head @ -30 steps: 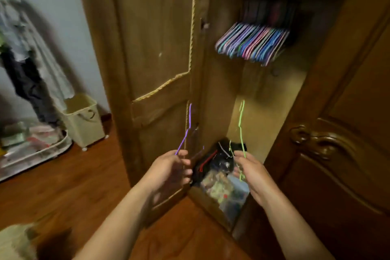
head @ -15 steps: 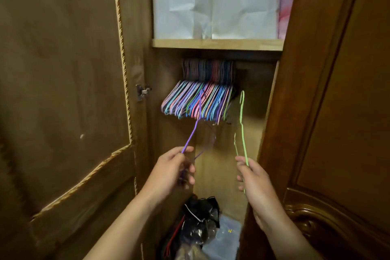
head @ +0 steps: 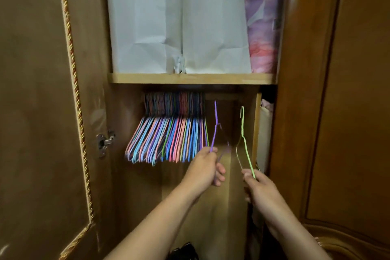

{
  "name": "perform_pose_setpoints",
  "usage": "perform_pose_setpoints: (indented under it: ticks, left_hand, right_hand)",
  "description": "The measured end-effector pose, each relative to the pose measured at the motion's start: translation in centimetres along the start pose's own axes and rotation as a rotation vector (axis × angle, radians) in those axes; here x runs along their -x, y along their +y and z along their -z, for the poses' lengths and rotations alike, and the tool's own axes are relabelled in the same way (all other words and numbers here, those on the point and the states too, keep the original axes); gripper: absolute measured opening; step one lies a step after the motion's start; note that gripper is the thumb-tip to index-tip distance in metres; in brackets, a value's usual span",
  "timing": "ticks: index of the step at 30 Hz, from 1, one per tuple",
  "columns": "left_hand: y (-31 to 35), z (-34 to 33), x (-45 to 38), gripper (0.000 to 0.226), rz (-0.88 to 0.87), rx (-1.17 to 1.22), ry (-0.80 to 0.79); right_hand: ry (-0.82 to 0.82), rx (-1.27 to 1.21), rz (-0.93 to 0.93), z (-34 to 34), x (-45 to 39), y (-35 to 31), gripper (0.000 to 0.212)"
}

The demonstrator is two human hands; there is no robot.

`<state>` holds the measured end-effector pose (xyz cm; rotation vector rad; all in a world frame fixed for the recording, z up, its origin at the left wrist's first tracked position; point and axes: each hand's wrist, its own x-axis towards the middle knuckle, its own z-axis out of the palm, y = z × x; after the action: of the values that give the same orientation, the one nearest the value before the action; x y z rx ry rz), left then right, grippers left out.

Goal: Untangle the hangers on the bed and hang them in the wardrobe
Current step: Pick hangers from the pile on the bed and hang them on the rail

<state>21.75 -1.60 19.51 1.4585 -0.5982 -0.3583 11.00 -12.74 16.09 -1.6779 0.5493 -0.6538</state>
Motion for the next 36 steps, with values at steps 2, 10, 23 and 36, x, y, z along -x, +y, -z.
perform_pose_setpoints:
  ticks: [2, 10, 23, 36]
  left_hand:
    - [0.4, -0.8, -3.2, 0.024, -0.009, -0.042, 0.024]
    - [1.6, -1.3, -10.8, 0.027, -0.052, -0.254, 0.089]
    - [1.3, -1.1, -12.8, 0.053, 0.153, -0.312, 0.088]
    - [0.1, 3.9, -6.3, 0.030, 0.079, -0.419, -0.005]
  right_hand:
    - [0.019, 0.042, -0.008, -0.5, -0.7, -0.5, 0.024]
    - [0.016, 0.197, -0.005, -1.5, -2.3, -1.5, 0.038]
    - [-0.020, 0.284, 0.051, -0.7, -3.7, -1.6, 0.042]
    - [0.001, 0.236, 0.000, -2.9, -6.6, 0.9, 0.036]
